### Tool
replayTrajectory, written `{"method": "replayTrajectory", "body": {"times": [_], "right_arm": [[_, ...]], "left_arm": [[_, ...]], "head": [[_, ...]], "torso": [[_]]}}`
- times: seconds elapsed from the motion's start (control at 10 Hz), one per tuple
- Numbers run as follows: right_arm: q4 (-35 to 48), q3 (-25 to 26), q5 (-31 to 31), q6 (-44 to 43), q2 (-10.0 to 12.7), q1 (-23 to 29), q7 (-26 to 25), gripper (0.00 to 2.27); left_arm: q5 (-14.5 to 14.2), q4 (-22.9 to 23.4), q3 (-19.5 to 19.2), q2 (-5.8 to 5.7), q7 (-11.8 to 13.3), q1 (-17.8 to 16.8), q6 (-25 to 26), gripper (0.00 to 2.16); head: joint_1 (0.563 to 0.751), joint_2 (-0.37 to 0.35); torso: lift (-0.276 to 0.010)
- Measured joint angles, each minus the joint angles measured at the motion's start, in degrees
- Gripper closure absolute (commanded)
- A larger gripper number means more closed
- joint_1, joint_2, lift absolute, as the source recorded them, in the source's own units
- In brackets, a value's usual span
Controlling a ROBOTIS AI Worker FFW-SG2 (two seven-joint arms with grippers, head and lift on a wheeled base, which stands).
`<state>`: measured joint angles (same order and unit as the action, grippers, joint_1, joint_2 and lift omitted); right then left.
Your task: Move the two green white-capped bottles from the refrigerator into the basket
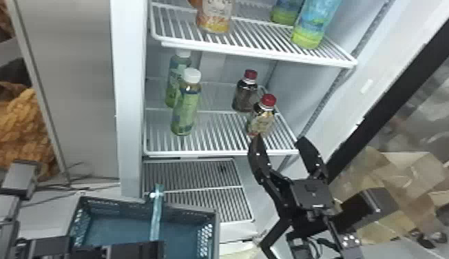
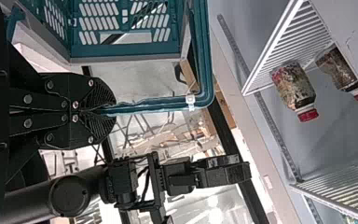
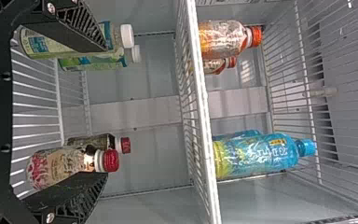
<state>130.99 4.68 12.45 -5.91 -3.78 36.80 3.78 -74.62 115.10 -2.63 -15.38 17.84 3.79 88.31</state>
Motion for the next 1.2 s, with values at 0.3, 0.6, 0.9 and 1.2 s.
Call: {"method": "replayTrajectory", "body": {"times": [0.3,0.6,0.9,1.2], "right_arm": [[0.00,0.00,-0.04,0.00,0.00,0.01,-0.01,0.09],[-0.01,0.00,-0.20,-0.12,0.00,0.04,0.00,0.09],[-0.63,-0.64,-0.23,-0.07,-0.28,-0.78,0.00,0.09],[-3.43,-2.73,0.07,0.00,-1.21,-3.18,0.00,0.09]], "left_arm": [[-0.07,0.00,-0.01,0.00,0.02,0.03,0.00,1.16],[-0.12,0.00,-0.13,0.03,0.02,0.02,0.00,1.16],[-0.28,0.00,-0.14,0.09,0.08,0.13,0.00,1.16],[-0.33,0.00,-0.23,0.09,0.09,0.14,0.00,1.16]], "head": [[0.695,-0.350],[0.695,-0.350],[0.695,-0.350],[0.695,-0.349]], "torso": [[-0.263],[-0.263],[-0.263],[-0.263]]}}
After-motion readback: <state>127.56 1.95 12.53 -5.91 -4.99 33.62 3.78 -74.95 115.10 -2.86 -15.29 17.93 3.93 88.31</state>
